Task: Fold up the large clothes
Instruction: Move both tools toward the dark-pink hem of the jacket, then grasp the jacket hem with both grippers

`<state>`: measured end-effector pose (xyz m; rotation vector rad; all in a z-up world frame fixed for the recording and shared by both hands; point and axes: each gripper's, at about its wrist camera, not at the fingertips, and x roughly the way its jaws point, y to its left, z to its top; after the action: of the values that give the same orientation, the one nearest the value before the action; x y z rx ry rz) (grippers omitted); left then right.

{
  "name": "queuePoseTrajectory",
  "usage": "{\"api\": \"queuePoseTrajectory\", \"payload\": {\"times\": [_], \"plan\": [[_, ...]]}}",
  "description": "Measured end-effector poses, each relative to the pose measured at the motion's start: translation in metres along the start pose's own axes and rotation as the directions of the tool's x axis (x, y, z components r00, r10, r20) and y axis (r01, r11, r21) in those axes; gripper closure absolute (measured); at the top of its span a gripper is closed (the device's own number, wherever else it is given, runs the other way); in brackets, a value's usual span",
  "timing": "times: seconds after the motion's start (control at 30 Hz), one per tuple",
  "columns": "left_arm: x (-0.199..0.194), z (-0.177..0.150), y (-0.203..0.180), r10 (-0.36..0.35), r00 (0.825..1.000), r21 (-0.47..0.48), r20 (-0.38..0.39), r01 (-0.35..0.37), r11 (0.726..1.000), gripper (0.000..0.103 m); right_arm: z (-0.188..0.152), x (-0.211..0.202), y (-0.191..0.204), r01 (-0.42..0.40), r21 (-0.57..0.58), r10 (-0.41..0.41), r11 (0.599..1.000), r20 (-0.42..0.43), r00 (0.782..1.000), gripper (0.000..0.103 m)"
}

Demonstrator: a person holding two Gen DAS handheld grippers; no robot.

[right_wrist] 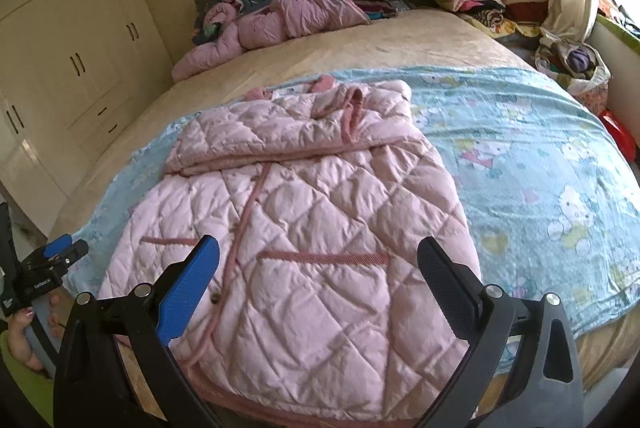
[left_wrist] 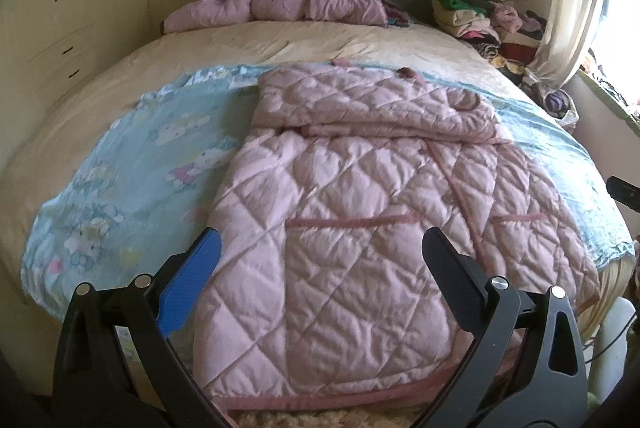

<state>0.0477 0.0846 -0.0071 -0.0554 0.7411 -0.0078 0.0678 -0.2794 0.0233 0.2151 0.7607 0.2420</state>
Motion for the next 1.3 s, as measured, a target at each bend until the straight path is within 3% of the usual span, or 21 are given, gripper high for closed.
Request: {"api": "queuePoseTrajectory", "payload": {"times": [0.2,0.43,0.73,1.1,1.2,1.3], "plan": [[0.004,-0.016,0.015,0.061,0.998,0.009,-0.027,-0.06,0.998,0.009,-0.018,0.003,-0.018,0.027,0.016,-0.026,1.0,-0.039,0.999,0.004],[0.01,-0.036,0.044,0.1,0.992,-0.053,-0.082,-0.105,0.993,0.009,-0.039,0.01,-0.033,0.039,0.02,-0.038,0.999,-0.075,0.996,0.004],[0.021,-0.065,0.069,0.17,0.973,-0.06,-0.154,-0.181,0.982,0.009,-0.055,0.013,-0.051,0.048,0.037,-0.044,0.998,-0.099,0.994,0.004],[0.049,-0.092,0.089,0.01,0.97,-0.181,-0.245,-0.056,0.982,0.01,-0.074,0.012,-0.075,0.061,0.076,-0.051,0.995,-0.126,0.991,0.004],[0.058,-0.097,0.084,-0.008,0.965,-0.181,-0.261,-0.041,0.983,0.017,-0.077,0.01,-0.082,0.069,0.083,-0.058,0.994,-0.13,0.99,0.004],[0.061,-0.099,0.083,-0.051,0.966,-0.197,-0.253,0.0,0.98,0.034,-0.082,0.008,-0.089,0.074,0.087,-0.062,0.993,-0.138,0.989,0.004]]}}
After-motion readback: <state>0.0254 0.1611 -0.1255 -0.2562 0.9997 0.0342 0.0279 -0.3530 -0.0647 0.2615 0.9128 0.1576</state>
